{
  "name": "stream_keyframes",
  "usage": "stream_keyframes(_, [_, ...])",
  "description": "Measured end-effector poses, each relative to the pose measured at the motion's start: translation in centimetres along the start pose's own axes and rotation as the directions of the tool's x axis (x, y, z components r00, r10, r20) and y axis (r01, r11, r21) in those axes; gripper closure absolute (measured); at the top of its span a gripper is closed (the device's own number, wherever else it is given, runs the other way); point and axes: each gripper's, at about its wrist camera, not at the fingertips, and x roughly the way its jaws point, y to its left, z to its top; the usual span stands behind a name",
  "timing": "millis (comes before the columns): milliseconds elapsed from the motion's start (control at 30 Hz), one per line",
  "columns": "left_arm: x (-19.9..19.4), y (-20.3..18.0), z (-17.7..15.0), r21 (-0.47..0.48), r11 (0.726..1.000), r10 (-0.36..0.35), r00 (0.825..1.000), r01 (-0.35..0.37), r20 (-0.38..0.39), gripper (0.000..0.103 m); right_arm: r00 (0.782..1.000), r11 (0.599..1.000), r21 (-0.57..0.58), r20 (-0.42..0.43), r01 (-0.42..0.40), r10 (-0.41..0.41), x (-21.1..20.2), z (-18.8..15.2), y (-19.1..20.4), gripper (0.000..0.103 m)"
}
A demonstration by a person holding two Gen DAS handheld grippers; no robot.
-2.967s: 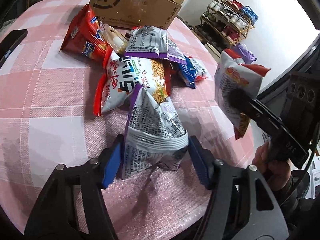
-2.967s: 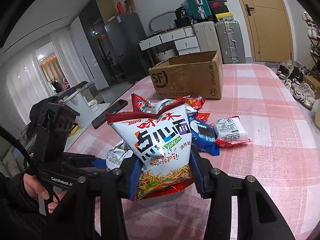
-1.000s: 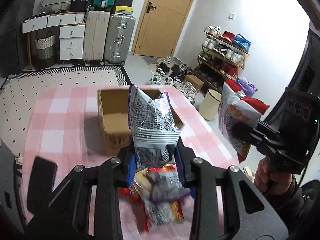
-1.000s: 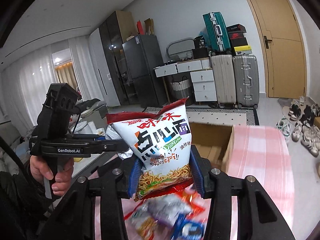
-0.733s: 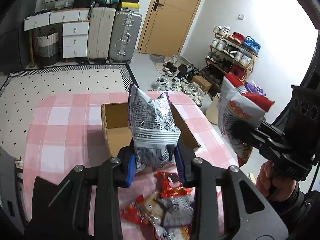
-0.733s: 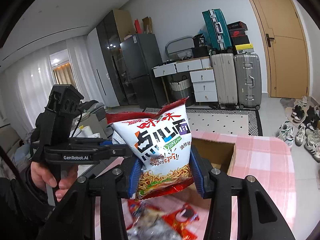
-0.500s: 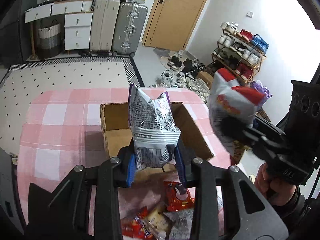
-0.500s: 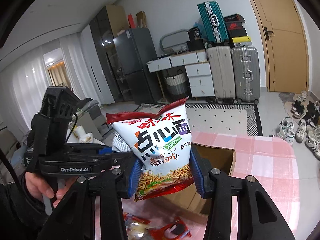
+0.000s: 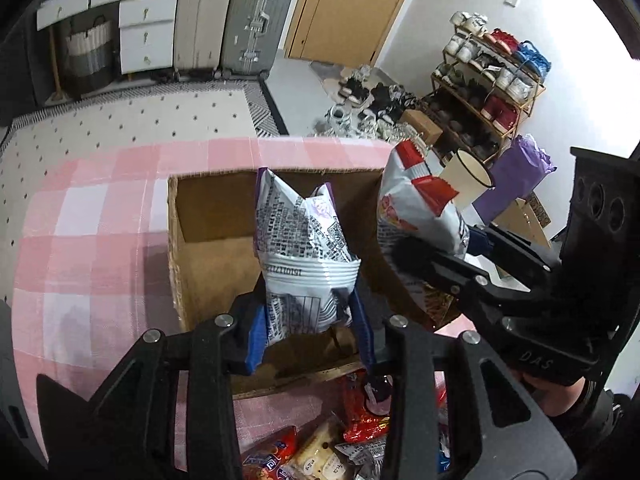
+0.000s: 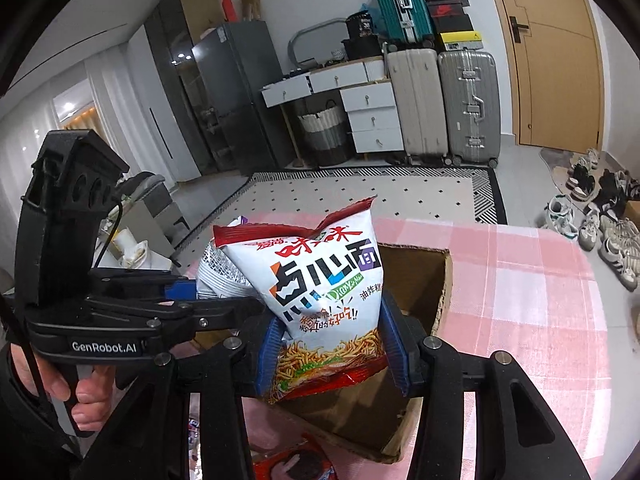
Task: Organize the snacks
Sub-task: 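Open both grippers to drop the snack bags into the box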
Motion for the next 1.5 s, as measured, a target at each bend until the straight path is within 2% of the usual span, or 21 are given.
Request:
stream_keyframes(100, [1.8,0.7,0.3,-0.018,0.999,0.030,0.999,-0.031,-0.034,0.068,0.999,1.000,-0.019,-0.045,-0.005,0.004,1.0,-0.2,0.0,0.049])
stream_keyframes(167, [2.0,0.8,0.4,-0.019,0.999,0.044,0.999,-0.045,-0.031,0.064,0.999,0.999,-0.043,-0.043,-0.003,0.001,1.0,-0.4,0.2,0.044])
stream_keyframes(233, [1.8,0.7,0.4,-0.016,0.998,0.056,0.998,-0.056,-0.021,0.048,0.999,0.998,-0.064,-0.029,0.024,-0.026,0.5,-0.5,0.4,0.034])
stream_keyframes(267, [1.5,0.6,0.4,-0.022,0.997,0.069,0.998,-0.069,-0.005,0.033,1.000,0.997,-0.068,-0.012,0.024,-0.025,-0.1,-0.6,0.5,0.034])
stream_keyframes(300, [1.0,0.6,0.4,-0.024,0.998,0.066,0.998,-0.066,0.007,0.025,1.000,0.998,-0.068,0.002,0.013,-0.013,-0.6,-0.6,0.6,0.034])
stream_keyframes(400, [-0.7,0.7,0.1,-0.029,0.998,0.062,0.997,-0.061,0.038,0.025,0.999,0.997,-0.074,0.042,0.019,-0.016,-2.6,-0.7,1.2,0.033])
stream_keyframes(533, [-3.5,0.1,-1.1,-0.027,0.998,0.054,0.996,-0.053,0.072,0.025,0.995,0.997,-0.078,0.099,0.028,-0.021,-6.1,-1.3,2.0,0.026])
stream_keyframes(833, [-9.1,-2.1,-5.9,-0.008,0.998,0.057,0.990,-0.057,0.130,0.024,0.981,0.998,-0.068,0.196,-0.001,0.014,-13.8,-3.1,4.2,0.024])
stream_keyframes(900, [-10.6,-3.0,-7.0,0.007,0.997,0.069,0.984,-0.071,0.161,0.024,0.978,0.997,-0.077,0.210,0.013,0.003,-15.3,-3.9,4.9,0.024])
stream_keyframes(1000, [-12.9,-4.3,-8.7,0.031,0.992,0.112,0.968,-0.122,0.224,0.023,0.973,0.996,-0.085,0.230,0.020,0.000,-17.1,-4.9,6.1,0.018])
stream_keyframes(1067, [-14.4,-4.9,-9.9,0.034,0.992,0.108,0.960,-0.121,0.258,0.020,0.969,0.995,-0.100,0.247,0.024,0.002,-18.4,-5.6,6.8,0.016])
stream_keyframes(1267, [-17.3,-6.0,-12.2,0.039,0.990,0.118,0.949,-0.136,0.292,0.020,0.960,0.993,-0.117,0.280,0.028,0.006,-21.6,-7.5,8.0,0.009])
stream_keyframes(1500, [-19.3,-5.7,-15.6,0.012,0.990,0.130,0.939,-0.141,0.319,0.020,0.945,0.998,-0.059,0.327,0.036,-0.015,-24.8,-11.0,8.2,0.007])
